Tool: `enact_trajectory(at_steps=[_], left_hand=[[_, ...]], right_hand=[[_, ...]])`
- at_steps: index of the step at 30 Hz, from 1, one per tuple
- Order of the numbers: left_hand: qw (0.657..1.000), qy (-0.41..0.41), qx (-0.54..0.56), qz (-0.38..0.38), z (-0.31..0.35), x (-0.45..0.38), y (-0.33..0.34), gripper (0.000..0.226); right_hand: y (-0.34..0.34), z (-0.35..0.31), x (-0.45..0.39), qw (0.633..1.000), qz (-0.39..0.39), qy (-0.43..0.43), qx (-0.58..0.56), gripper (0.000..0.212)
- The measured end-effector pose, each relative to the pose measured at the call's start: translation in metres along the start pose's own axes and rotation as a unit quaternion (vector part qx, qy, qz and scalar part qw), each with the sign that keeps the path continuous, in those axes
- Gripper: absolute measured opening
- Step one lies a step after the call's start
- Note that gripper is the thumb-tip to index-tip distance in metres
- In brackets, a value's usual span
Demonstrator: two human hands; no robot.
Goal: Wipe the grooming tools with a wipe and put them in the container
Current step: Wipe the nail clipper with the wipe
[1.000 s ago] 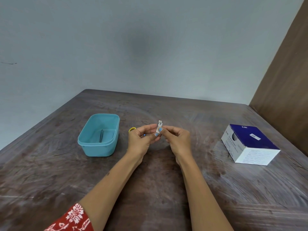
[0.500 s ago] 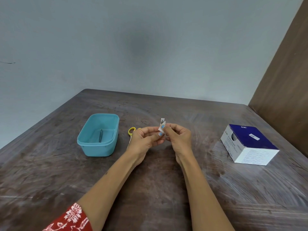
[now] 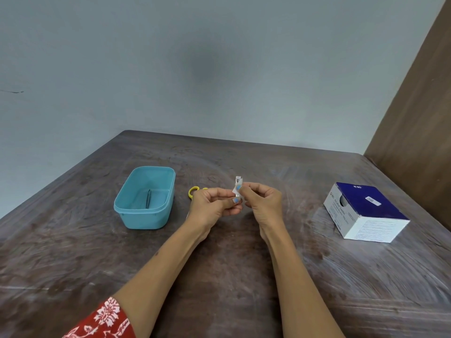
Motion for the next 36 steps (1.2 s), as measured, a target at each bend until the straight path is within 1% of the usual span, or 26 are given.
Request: enact_trajectory(at_steps=[3,8,12,13,16,18,22,27,31,36], left_hand=[[1.0,0.007,0.0,0.002,0.0008,-0.0005,-0.002,0.013],[1.0,0.001,-0.008,0.002,-0.0008,-0.0016,-0.0014,0.016],[1.0,0.013,0.0,0.004,-0.0003,-0.0025,-0.0042,0.013],[1.0,0.011,-0.001,0.004,-0.0001,-0.0021,-0.0042,0.012],[1.0,0.006,-0.009,-0.001,0.0003,-0.0004,-0.0023,0.012],[1.0,0.007,-0.013,-0.003,0.0005,0.0001,-0.0013,0.012],[1.0,0.015,-0.003,0.005,0.0013,-0.0006,-0.0035,0.013],[1.0,0.008,-0.011,0.005,0.0006,-0.001,-0.0028,0.015],[1.0,0.013,-0.009,0.005,0.0007,-0.0017,-0.0044,0.015],[1.0,0.001,-0.008,-0.003,-0.0001,-0.0019,-0.0035,0.015]], right_hand=[[0.0019,0.0013,0.0013,1.0,-0.023,0.009,0.016,0.008],[-0.0026,0.0006,-0.0015,1.0,0.017,0.006,-0.012,0.008],[0.0024,0.0029,0.0006,0.999,-0.026,0.019,0.007,0.006],[0.0027,0.0026,0.0007,0.999,-0.026,0.018,0.007,0.006],[-0.0026,0.001,-0.0016,1.0,0.014,0.011,-0.016,0.006],[-0.0042,0.0011,-0.0022,0.999,0.022,0.012,-0.029,0.006],[0.0026,0.0024,0.0008,0.999,-0.033,0.02,0.002,0.007],[-0.0017,0.0014,-0.0022,1.0,-0.003,0.006,-0.019,0.008],[0.0034,0.0039,0.0007,0.999,-0.041,0.02,-0.004,0.008],[-0.0013,0.003,-0.003,0.999,0.001,0.008,-0.032,0.007]])
Point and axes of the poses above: each hand's wrist, its own x-axis away from the middle knuckle, its own y-axis out of the palm, z = x × y, the point moved 5 cm from there along -x, towards the middle knuckle, and after that the axes turned 9 degrees about -y, right-handed, at the moved point
